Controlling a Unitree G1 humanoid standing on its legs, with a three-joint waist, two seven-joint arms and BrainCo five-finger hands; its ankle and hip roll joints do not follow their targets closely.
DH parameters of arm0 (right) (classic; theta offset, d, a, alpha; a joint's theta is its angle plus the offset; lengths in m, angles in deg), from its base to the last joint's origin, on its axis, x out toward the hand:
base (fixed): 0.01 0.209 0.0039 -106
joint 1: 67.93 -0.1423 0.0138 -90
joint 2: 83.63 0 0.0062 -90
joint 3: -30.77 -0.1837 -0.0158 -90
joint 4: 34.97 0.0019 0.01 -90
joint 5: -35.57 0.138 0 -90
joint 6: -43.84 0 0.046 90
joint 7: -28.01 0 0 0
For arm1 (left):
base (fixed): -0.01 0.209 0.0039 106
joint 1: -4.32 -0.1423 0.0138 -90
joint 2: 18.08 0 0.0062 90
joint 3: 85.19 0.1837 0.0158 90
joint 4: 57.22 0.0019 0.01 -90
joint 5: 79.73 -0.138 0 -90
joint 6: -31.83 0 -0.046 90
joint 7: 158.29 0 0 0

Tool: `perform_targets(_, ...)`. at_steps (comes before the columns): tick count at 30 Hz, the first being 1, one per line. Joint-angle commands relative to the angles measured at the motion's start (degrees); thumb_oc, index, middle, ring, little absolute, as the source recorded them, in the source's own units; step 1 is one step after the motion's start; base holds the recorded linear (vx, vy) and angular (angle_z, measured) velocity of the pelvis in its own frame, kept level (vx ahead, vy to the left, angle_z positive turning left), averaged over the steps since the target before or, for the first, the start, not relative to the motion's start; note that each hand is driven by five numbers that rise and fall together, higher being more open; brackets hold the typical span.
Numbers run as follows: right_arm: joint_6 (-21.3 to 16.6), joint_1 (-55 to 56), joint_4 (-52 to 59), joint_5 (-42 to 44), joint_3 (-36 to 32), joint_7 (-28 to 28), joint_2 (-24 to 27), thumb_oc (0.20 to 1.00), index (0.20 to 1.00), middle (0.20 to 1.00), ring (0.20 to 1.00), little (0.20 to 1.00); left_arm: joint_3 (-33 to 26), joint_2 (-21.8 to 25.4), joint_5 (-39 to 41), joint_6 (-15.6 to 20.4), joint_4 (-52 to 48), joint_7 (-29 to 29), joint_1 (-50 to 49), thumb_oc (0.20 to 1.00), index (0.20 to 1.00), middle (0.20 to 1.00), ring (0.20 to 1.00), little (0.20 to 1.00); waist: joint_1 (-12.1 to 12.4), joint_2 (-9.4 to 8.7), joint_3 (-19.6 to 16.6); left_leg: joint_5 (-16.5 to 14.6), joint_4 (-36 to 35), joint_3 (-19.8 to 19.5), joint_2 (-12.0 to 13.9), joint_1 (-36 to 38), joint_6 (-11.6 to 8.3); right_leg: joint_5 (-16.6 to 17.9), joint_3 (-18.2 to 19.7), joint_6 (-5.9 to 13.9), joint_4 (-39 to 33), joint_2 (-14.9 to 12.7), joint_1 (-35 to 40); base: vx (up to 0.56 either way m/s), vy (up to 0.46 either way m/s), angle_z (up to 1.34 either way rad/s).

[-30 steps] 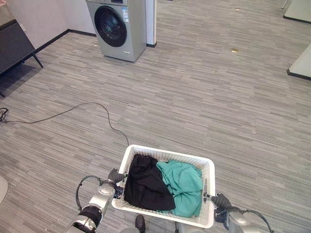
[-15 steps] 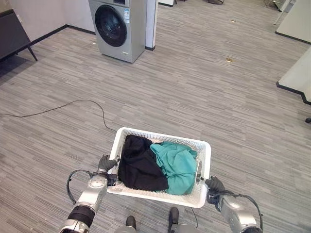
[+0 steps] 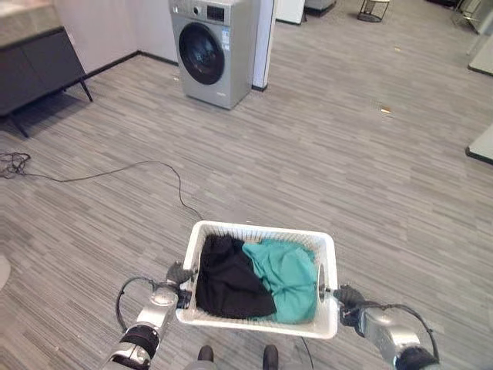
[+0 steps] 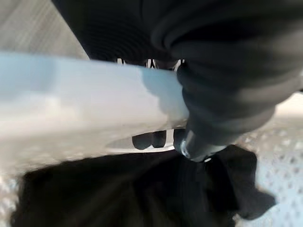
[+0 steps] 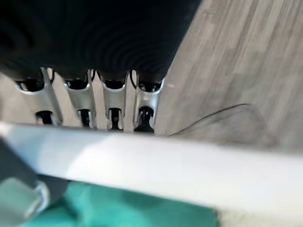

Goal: Grab the laundry basket,head to the washer,open it,put in the laundry and shut it.

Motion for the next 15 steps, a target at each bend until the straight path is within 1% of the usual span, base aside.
perform_targets(1, -4.97, -12.39, -0.36, 6.94, -6.19, 2.46, -0.33, 0.2, 0.2, 0.2, 0.2, 0.2, -0.32, 3.81, 1.02, 0.89, 5.89, -2.59, 3.27, 0.2, 0.2, 0.2, 0.2, 0.2, 0.45, -2.39, -0.2, -6.39, 1.63, 0.27, -4.7, 2.22, 2.53, -4.99, -0.18, 1.54, 1.62, 0.32, 2.0, 0.0, 0.0, 0.0)
perform_targets(3, -5.02, -13.25, -0.19, 7.44, -6.17, 2.03, -1.09, 0.2, 0.2, 0.2, 0.2, 0.2, -0.98, 3.93, 2.03, 1.05, 6.05, -2.44, 3.32, 0.2, 0.2, 0.2, 0.2, 0.2, 0.3, -2.24, -0.24, -6.3, 1.37, 0.62, -4.61, 2.39, 2.47, -4.94, -0.07, 1.55, 1.47, 0.39, 2.06, 0.0, 0.0, 0.0)
perform_targets(4, -4.2, -12.55, 2.42, 8.41, -4.38, 3.46, -1.79, 0.2, 0.2, 0.2, 0.2, 0.2, -1.13, 4.24, 3.32, 1.49, 5.44, -2.73, 2.77, 0.2, 0.2, 0.2, 0.2, 0.2, -0.21, -2.01, -0.58, -6.13, 0.92, 1.11, -4.49, 2.67, 2.34, -4.82, -0.04, 1.64, 1.23, 0.47, 2.11, 0.02, -0.005, 0.03)
perform_targets(5, -4.18, -12.5, 2.47, 8.41, -4.38, 3.45, -1.78, 0.2, 0.2, 0.2, 0.2, 0.2, -1.13, 4.24, 3.32, 1.49, 5.43, -2.74, 2.74, 0.2, 0.2, 0.2, 0.2, 0.2, -0.23, -2.0, -0.61, -6.13, 0.91, 1.1, -4.49, 2.67, 2.34, -4.82, -0.06, 1.64, 1.22, 0.47, 2.12, 0.03, -0.001, -0.06)
perform_targets(9, -3.12, -11.92, 6.63, 7.06, -1.81, 5.74, 1.84, 0.2, 0.2, 0.2, 0.2, 0.2, 0.84, 5.3, 2.91, 1.35, 4.2, -4.12, 3.42, 0.2, 0.2, 0.2, 0.2, 0.2, -1.22, -1.99, -0.87, -5.95, 0.55, 1.23, -4.46, 2.89, 2.24, -4.88, -0.12, 1.72, 1.42, 0.48, 2.23, 0.01, 0.012, -0.07)
perform_targets(10, -2.97, -12.54, 6.92, 6.86, -1.23, 6.43, 3.2, 0.2, 0.2, 0.2, 0.2, 0.2, 2.54, 5.52, 1.65, 1.07, 3.84, -4.94, 4.42, 0.2, 0.2, 0.2, 0.2, 0.2, -1.57, -1.99, -0.92, -5.95, 0.45, 1.36, -4.45, 2.97, 2.18, -4.87, -0.12, 1.78, 1.43, 0.49, 2.26, 0.0, 0.0, 0.0)
perform_targets(13, -3.12, -14.11, 6.55, 6.57, -0.19, 7.59, 5.18, 0.2, 0.2, 0.2, 0.2, 0.2, 5.35, 6.06, -1.06, 0.51, 3.48, -6.21, 6.44, 0.2, 0.2, 0.2, 0.2, 0.2, -1.91, -1.92, -0.86, -6.14, 0.45, 1.48, -4.55, 3.19, 2.22, -4.74, -0.04, 2.0, 1.34, 0.34, 2.47, 0.0, 0.029, 0.0)
perform_targets(14, -2.97, -15.41, 5.88, 5.88, 0.13, 7.85, 5.72, 0.2, 0.2, 0.2, 0.2, 0.2, 7.04, 6.49, -2.46, -0.07, 3.03, -7.55, 8.02, 0.2, 0.2, 0.2, 0.2, 0.2, -2.11, -1.75, -0.82, -6.22, 0.45, 1.63, -4.69, 3.17, 2.26, -4.54, 0.01, 2.26, 1.24, 0.17, 2.42, -0.01, 0.044, -0.03)
perform_targets(15, -2.97, -15.43, 5.86, 5.88, 0.12, 7.86, 5.72, 0.2, 0.2, 0.2, 0.2, 0.2, 7.04, 6.49, -2.47, -0.07, 3.04, -7.56, 8.05, 0.2, 0.2, 0.2, 0.2, 0.2, -2.09, -1.75, -0.78, -6.23, 0.45, 1.64, -4.69, 3.19, 2.26, -4.54, 0.02, 2.26, 1.23, 0.17, 2.44, -0.02, 0.049, -0.04)
